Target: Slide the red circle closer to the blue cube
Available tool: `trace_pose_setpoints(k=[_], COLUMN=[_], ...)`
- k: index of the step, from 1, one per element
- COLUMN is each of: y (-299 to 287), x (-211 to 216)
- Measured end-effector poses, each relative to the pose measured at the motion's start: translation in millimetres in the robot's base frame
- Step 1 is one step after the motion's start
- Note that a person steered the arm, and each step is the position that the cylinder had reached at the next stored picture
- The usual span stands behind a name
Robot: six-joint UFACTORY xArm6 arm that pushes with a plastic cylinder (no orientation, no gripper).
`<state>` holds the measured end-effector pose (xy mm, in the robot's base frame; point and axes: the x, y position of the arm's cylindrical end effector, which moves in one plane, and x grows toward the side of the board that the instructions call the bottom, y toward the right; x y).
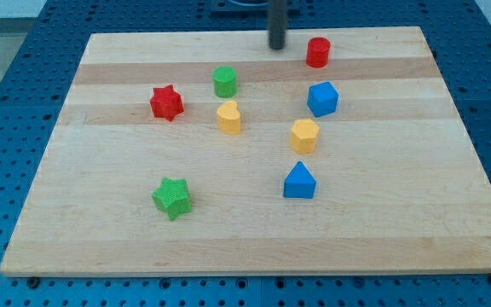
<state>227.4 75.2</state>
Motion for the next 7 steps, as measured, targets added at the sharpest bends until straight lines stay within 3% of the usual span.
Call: trace_pose_setpoints(k=[1, 3, 7], y=[59, 74, 46], x=[0, 0, 18])
